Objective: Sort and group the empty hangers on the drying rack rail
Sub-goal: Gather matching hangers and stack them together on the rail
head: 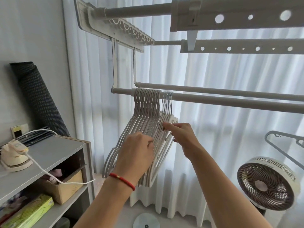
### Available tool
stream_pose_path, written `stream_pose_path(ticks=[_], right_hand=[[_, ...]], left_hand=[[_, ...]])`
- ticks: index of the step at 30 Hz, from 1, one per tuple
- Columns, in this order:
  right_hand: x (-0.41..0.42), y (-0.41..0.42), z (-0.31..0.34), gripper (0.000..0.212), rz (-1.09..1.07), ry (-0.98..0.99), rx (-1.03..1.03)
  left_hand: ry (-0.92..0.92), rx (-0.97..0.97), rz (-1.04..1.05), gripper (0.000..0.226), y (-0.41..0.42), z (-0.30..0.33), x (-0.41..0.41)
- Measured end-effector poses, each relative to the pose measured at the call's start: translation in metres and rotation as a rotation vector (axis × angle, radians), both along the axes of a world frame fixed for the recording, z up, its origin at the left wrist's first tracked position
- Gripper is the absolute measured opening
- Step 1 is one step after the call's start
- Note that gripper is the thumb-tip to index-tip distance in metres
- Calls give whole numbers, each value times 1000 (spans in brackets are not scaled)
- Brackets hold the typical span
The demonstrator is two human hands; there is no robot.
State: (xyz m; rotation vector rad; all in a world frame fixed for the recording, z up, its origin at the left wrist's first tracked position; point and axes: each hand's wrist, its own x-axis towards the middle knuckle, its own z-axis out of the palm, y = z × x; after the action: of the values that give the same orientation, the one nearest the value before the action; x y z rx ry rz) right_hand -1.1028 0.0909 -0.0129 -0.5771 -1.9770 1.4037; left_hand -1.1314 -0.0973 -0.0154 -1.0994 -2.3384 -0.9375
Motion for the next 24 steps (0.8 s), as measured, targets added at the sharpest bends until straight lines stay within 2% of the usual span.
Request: stream_pose_path(ticks=[5,7,9,13,15,17,20,24], right_hand=[[0,1,2,47,-26,-38,62],[0,1,2,57,-54,-52,117],[1,1,4,57,-103,-67,178],[2,0,13,64,-278,-193,447],[4,-1,15,51,-395,-204,545],[3,-2,18,39,-450,-86,591],[-3,-4,31,33,-403,86,635],[-9,-7,46,28,-309,72,712]], left_hand=[[63,164,14,18,-10,10,-17],[51,155,41,23,-12,14,-31],[3,110,55,30,-12,18,-44],[-51,84,3,41,-5,26,-60],[-4,109,-31,43,0,31,-65],[75,138,-69,43,8,40,-69],[190,162,-118,42,22,60,-73],[279,88,-209,49,48,91,-83]])
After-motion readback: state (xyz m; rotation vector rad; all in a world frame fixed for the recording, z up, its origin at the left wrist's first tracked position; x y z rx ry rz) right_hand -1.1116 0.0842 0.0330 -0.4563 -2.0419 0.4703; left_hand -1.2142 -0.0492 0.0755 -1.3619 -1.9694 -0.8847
